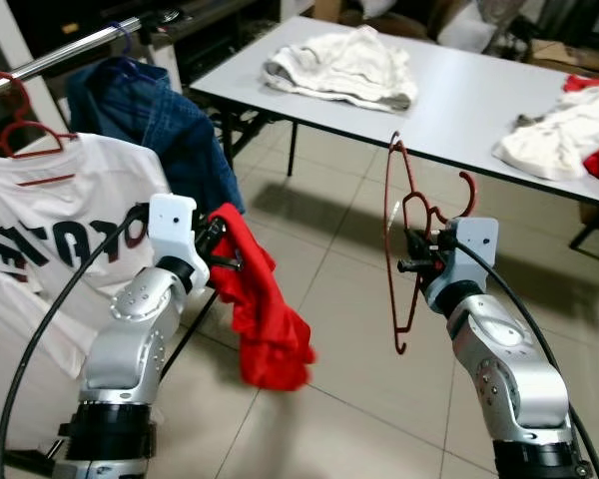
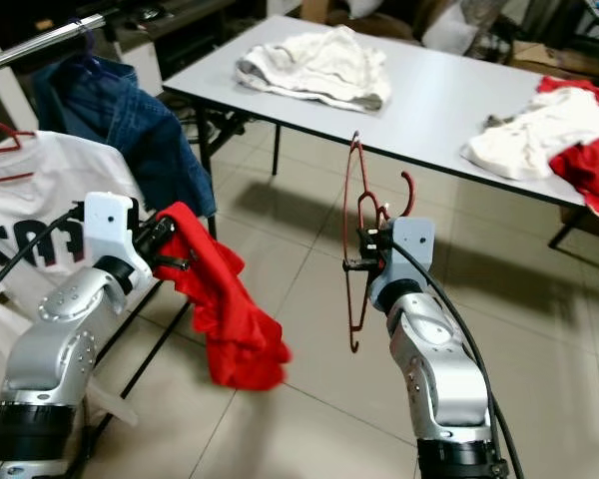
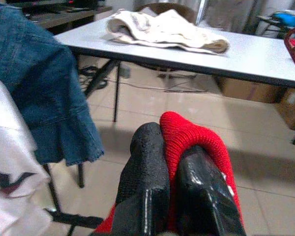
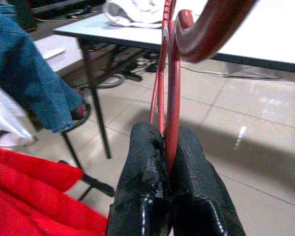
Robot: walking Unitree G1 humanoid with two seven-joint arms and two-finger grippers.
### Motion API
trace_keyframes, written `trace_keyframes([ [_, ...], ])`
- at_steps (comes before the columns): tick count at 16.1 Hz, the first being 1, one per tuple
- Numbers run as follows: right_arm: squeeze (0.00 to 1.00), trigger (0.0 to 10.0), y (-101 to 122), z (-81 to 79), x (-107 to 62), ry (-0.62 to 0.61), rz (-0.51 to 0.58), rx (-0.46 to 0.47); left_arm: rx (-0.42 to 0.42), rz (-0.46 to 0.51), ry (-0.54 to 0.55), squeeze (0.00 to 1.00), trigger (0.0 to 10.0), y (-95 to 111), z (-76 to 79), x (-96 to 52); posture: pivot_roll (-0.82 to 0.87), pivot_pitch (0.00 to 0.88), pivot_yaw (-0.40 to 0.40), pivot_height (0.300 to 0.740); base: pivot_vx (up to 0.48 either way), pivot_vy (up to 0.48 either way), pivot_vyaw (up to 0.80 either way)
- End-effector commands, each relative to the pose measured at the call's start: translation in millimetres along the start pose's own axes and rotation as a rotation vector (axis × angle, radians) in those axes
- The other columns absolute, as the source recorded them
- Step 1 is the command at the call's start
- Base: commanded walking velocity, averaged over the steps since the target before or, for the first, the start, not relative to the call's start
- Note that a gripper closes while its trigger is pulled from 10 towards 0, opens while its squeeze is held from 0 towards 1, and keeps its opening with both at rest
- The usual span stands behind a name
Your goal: Hang hanger
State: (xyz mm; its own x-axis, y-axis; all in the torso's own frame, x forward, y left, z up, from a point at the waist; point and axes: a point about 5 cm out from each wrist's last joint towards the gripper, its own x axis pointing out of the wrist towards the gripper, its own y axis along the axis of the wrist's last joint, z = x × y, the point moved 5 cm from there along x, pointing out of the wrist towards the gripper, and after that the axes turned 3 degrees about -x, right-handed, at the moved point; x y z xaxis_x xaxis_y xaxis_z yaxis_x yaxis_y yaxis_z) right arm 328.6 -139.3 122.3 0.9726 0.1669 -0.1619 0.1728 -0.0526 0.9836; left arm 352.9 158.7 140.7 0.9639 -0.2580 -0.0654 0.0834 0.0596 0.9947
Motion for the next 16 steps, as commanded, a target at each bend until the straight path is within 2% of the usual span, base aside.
trace_keyframes([
  [1, 0.0, 10.0, 4.6, -2.7, -1.1, 0.013, 0.02, -0.016, 0.008, 0.024, -0.002, 0.0, 10.0, 7.6, 0.8, 1.5, -0.02, 0.0, -0.019, 0.74, 0.266, 0.0, 0.0],
  [7, 0.0, 10.0, 3.1, -3.1, -0.6, 0.02, 0.017, -0.026, 0.011, 0.03, -0.015, 0.0, 10.0, 9.7, 2.8, 3.2, -0.03, 0.0, -0.025, 0.74, 0.272, 0.0, 0.0],
  [10, 0.0, 10.0, 2.1, -4.3, -0.2, 0.021, 0.015, -0.003, 0.019, 0.027, -0.028, 0.0, 10.0, 10.3, 5.4, 6.5, -0.02, 0.0, -0.011, 0.74, 0.289, 0.0, -0.68],
  [16, 0.0, 10.0, -0.2, -7.6, 0.1, 0.028, 0.009, -0.002, 0.011, 0.017, -0.029, 0.0, 10.0, 5.5, 5.2, 3.5, -0.02, 0.0, -0.022, 0.74, 0.299, 0.0, 0.0],
])
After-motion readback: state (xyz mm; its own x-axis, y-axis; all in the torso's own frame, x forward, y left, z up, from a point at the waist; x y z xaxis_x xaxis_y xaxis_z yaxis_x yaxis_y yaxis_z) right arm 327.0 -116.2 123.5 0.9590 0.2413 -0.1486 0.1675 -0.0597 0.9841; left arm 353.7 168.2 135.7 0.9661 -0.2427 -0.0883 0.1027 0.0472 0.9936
